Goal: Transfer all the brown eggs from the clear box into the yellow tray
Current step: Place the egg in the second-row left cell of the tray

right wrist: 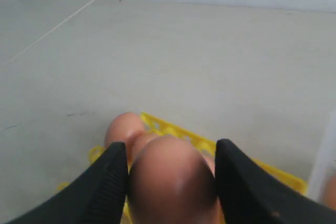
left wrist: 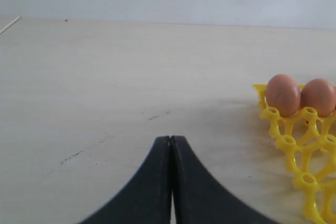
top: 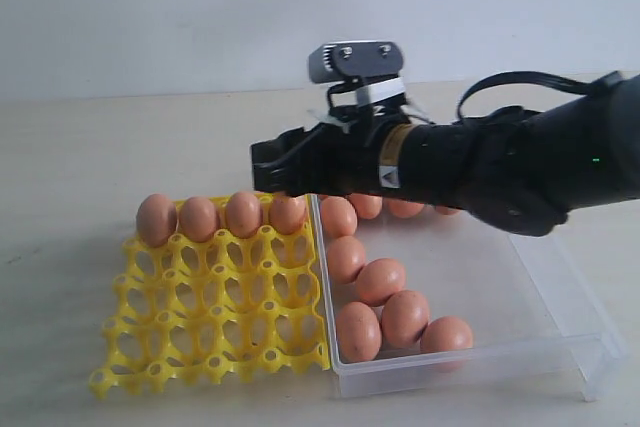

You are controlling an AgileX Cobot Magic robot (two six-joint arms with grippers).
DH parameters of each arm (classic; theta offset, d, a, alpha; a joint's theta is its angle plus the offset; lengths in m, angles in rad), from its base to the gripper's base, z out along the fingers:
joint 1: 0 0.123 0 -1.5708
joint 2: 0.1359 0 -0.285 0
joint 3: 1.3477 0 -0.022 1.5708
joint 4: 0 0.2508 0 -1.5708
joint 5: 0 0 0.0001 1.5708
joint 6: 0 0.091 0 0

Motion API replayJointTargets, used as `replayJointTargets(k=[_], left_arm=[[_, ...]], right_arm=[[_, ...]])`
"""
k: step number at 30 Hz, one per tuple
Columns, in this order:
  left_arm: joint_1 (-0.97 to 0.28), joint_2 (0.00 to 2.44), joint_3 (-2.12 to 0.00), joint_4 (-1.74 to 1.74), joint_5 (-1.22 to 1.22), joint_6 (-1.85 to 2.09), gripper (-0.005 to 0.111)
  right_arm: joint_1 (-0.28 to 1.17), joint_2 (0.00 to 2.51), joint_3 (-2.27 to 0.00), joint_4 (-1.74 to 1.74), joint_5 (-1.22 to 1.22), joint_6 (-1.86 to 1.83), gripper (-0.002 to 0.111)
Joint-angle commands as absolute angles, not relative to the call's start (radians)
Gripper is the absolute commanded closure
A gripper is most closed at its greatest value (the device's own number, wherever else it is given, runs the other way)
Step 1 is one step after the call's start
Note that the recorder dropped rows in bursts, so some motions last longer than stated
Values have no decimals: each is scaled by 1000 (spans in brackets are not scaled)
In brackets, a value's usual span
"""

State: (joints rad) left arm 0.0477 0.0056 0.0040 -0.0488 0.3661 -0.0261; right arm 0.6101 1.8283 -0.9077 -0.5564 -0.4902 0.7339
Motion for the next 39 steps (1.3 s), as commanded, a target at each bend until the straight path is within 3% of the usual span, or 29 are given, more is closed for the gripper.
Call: replayJointTargets(k=[1, 12, 28, 39], left_arm=[[42, 0, 0, -54, 356, -31, 107], [42, 0, 0, -54, 356, -31, 107], [42, 0, 0, -54, 356, -31, 107], [42, 0, 0, -54, 356, -31, 107]], right_arm=[[681, 1931, -1034, -607, -518, 794, 108], [796, 2115, -1279, -672, -518, 935, 108], [812, 2227, -1316, -695, -531, 943, 107], [801, 2259, -1356, -689, -520, 943, 67]])
